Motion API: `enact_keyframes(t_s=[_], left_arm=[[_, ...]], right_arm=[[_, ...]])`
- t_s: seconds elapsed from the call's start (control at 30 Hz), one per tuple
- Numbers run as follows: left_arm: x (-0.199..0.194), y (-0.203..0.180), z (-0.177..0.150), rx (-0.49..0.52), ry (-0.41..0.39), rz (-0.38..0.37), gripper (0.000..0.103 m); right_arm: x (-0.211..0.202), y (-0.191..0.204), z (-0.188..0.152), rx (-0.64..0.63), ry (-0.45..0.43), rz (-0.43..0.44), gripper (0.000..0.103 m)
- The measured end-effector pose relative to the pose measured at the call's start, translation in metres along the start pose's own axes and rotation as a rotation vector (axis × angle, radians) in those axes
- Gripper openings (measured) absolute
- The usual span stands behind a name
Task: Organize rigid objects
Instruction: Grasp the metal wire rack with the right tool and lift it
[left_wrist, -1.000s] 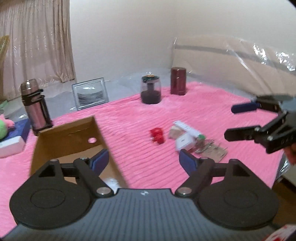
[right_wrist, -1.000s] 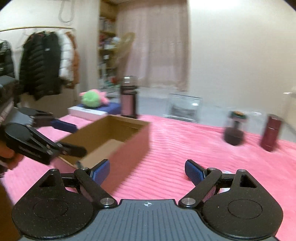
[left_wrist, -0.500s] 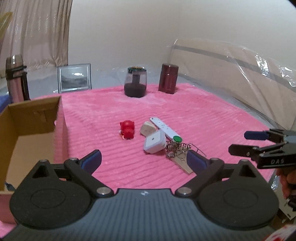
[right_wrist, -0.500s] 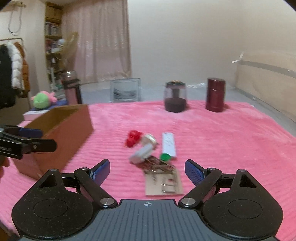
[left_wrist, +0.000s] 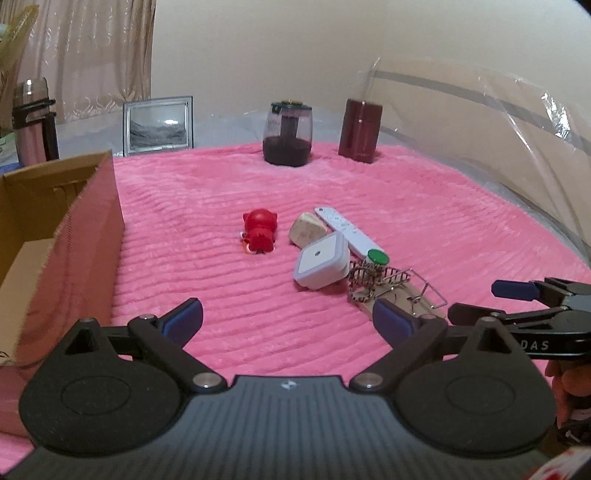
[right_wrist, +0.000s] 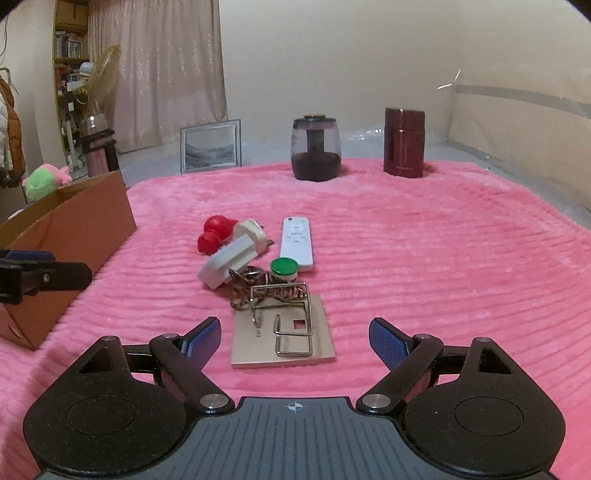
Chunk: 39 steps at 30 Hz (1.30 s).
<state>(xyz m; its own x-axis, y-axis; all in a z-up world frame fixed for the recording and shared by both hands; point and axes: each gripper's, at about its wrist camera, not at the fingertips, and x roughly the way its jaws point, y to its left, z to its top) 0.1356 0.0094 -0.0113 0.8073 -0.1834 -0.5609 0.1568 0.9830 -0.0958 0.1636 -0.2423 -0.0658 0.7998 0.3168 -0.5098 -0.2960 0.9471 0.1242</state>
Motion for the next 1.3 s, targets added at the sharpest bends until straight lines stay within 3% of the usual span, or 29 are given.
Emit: enact_keyframes(t_s=[0.2,0.37,0.8,1.1,1.3], left_arm=[[0.020,-0.001,-0.005,-0.004,0.015,0.004,0.096],[0.030,0.000,-0.008,-0.006,0.032,0.000,0.096],[0.042,0.002,-0.015,-0.023,0.057,-0.006,0.096],[0.047,0.003,-0.018,-0.029,0.065,-0.008,0.096],[0.049,0.002,-0.020,-0.032,0.071,-0.013,0.096]], right_arm=[[0.028,0.000,0.000,-0.006,0.007,0.001,0.083],[0.049,-0.001,-0.002,-0.010,0.030,-0.010,0.066],[0.072,0.006,0.001,0.008,0.025,-0.016,0.065],[0.081,0.010,0.001,-0.015,0.036,-0.027,0.050],[0.077,0.010,0.000,-0.012,0.029,-0.031,0.049]])
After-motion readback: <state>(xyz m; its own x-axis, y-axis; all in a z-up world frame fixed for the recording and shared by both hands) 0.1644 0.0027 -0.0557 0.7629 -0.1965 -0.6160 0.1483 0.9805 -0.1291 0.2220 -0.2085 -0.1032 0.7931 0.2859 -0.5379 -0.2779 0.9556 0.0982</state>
